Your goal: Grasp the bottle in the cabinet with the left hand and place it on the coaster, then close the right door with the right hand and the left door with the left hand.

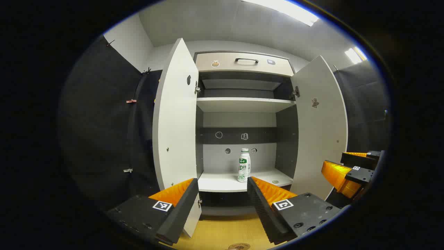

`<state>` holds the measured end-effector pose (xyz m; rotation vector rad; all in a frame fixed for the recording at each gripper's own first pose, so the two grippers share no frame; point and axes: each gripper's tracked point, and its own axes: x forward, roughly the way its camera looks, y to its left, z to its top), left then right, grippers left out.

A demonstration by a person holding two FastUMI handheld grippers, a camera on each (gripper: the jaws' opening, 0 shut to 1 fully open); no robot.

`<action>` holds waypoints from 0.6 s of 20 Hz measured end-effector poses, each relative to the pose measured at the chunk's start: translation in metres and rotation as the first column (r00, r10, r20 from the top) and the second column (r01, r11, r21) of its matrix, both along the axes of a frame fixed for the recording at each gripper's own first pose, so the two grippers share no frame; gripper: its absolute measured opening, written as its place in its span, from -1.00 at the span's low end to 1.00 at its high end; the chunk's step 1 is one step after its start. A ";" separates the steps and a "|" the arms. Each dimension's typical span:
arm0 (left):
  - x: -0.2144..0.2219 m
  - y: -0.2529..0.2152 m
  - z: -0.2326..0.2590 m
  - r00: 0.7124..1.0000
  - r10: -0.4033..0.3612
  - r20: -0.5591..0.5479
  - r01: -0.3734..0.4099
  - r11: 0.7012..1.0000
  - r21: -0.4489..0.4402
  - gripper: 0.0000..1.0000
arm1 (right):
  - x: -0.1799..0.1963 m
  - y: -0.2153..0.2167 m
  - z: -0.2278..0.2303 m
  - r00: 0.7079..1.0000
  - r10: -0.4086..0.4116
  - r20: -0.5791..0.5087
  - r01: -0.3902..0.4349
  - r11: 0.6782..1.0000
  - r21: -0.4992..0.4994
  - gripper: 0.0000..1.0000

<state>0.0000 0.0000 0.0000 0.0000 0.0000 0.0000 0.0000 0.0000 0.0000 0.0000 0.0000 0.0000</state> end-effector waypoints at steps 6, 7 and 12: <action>0.000 -0.002 0.001 1.000 -0.005 0.004 0.005 1.000 -0.008 0.86 | -0.001 -0.001 0.002 1.000 -0.002 0.007 0.002 1.000 0.009 0.95; 0.000 -0.002 0.000 1.000 -0.006 0.001 0.006 1.000 -0.011 0.89 | -0.002 0.000 0.002 1.000 0.002 0.008 -0.002 1.000 0.009 0.95; 0.000 0.000 -0.003 1.000 0.003 -0.013 -0.003 1.000 -0.017 0.90 | -0.004 0.001 0.001 1.000 0.004 0.005 -0.004 1.000 0.008 0.95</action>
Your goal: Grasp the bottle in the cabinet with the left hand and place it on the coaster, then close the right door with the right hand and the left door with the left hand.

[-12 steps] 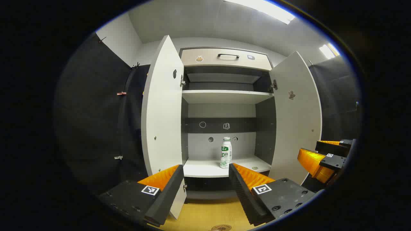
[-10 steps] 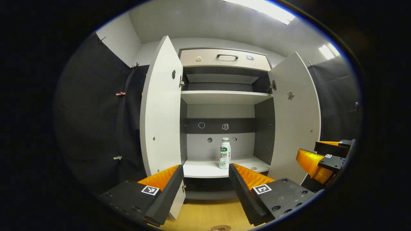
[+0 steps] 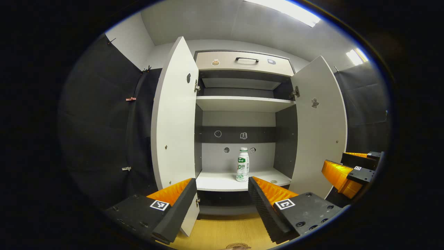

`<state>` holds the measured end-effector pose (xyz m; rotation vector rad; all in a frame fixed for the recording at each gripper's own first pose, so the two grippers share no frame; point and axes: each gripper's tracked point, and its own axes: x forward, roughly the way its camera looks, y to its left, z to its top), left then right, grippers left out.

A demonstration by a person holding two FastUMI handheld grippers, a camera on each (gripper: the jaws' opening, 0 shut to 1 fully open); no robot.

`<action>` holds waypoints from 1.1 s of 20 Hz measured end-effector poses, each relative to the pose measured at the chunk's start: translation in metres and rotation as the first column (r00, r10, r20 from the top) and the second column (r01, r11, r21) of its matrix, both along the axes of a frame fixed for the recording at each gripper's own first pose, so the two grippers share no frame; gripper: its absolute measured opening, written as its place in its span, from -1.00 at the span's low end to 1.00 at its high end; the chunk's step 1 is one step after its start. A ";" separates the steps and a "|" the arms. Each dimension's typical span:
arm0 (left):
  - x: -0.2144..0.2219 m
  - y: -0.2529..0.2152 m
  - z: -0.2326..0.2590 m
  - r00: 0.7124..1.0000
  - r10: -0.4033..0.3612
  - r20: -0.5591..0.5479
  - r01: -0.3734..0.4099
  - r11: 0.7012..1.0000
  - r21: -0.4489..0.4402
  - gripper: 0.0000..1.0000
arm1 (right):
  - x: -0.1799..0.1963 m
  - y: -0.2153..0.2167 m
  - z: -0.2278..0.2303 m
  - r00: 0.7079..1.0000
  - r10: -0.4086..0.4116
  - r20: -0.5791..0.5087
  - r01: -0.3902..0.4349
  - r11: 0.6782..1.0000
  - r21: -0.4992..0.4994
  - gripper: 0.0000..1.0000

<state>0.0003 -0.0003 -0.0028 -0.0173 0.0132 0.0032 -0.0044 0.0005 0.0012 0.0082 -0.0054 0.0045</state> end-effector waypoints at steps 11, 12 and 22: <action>0.006 0.000 -0.004 0.999 -0.034 -0.008 0.034 0.999 -0.006 0.90 | -0.003 -0.002 -0.001 0.999 -0.032 -0.002 0.032 0.999 0.001 0.95; 0.009 -0.001 -0.004 0.999 -0.045 -0.008 0.045 0.999 -0.004 0.90 | -0.003 -0.002 -0.002 0.999 -0.039 -0.002 0.039 0.999 0.000 0.95; 0.126 -0.041 0.003 0.982 -0.185 0.044 0.183 0.982 0.050 0.89 | 0.025 0.000 -0.010 1.000 0.013 -0.018 -0.013 1.000 -0.020 0.94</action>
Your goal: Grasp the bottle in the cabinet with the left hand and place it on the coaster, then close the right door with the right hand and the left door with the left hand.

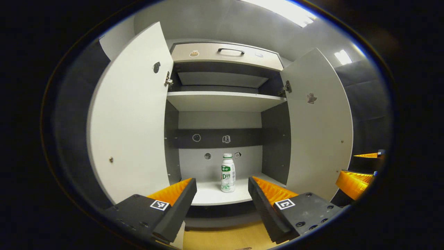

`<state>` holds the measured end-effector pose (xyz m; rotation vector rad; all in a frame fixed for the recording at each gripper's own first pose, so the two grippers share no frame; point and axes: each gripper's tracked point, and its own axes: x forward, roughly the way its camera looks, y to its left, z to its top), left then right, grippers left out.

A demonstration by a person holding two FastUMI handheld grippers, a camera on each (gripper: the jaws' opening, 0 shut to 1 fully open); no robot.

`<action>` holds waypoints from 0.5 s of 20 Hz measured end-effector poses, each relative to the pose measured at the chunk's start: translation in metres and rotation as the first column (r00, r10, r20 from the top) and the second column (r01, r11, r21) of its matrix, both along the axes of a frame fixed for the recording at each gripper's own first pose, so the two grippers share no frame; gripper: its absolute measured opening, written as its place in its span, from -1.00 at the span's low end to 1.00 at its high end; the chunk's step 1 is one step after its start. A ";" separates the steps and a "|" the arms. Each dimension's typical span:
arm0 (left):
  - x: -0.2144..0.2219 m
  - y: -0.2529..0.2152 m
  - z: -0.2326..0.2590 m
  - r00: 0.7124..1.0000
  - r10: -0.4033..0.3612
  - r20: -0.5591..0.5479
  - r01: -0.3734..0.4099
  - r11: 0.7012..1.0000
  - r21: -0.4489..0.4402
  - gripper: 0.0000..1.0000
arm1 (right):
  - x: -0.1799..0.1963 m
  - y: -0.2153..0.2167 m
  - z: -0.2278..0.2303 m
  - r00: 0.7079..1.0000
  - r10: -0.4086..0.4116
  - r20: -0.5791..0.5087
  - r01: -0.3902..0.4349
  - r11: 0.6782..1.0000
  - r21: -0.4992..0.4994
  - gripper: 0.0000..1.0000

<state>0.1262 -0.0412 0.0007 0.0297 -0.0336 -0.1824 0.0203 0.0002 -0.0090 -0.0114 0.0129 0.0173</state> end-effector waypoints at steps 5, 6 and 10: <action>0.091 -0.016 -0.005 0.999 -0.017 0.028 0.018 0.999 -0.044 0.87 | 0.062 -0.001 -0.007 0.995 0.098 0.021 -0.098 0.995 -0.029 0.95; 0.109 -0.017 -0.008 0.999 -0.016 0.031 0.017 0.999 -0.036 0.88 | 0.075 -0.001 -0.007 0.994 0.111 0.026 -0.110 0.994 -0.020 0.96; 0.167 -0.022 -0.028 1.000 -0.013 0.002 0.013 0.999 -0.038 0.88 | 0.113 0.009 -0.021 0.986 0.166 0.005 -0.166 0.986 -0.022 0.95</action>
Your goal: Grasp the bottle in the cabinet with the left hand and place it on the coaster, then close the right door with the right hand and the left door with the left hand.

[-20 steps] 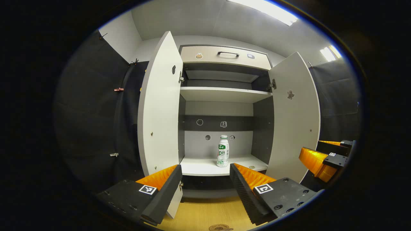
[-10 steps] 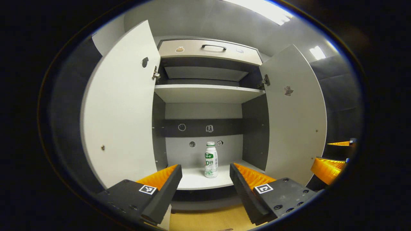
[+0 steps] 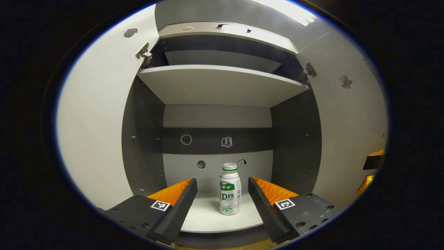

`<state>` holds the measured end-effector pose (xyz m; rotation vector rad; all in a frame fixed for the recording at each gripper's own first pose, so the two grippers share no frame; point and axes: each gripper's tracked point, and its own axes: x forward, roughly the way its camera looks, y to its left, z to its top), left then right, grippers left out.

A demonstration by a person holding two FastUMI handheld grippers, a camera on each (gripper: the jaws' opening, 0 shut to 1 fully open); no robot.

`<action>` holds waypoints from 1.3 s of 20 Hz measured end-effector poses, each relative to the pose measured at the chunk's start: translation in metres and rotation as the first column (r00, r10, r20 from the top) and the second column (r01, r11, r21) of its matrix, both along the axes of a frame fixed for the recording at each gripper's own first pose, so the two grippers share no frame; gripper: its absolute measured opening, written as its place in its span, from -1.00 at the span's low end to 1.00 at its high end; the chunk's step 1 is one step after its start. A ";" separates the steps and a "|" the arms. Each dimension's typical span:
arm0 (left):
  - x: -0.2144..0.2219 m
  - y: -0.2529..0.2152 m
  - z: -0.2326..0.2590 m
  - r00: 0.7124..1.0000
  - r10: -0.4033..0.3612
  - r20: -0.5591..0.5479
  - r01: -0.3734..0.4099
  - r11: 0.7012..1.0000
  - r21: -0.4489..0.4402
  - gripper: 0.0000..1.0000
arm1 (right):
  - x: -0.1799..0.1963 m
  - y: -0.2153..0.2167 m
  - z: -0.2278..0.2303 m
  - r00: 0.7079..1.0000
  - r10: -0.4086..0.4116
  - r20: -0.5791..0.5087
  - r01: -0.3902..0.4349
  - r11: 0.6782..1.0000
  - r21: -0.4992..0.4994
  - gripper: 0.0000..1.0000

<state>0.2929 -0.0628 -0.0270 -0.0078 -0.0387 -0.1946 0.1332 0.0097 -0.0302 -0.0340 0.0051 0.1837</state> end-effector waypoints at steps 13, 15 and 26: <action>0.106 -0.024 -0.070 0.993 -0.055 -0.107 0.055 0.998 0.005 0.88 | 0.064 0.005 -0.014 0.999 0.030 0.034 -0.029 0.999 -0.021 0.95; 0.112 -0.026 -0.079 0.990 -0.070 -0.119 0.070 0.998 -0.001 0.89 | 0.071 0.007 -0.015 0.999 0.029 0.039 -0.029 0.999 -0.019 0.95; 0.151 -0.045 -0.100 0.981 -0.107 -0.159 0.103 0.994 -0.037 0.89 | 0.101 0.003 -0.030 1.000 0.012 0.013 -0.012 1.000 -0.019 0.94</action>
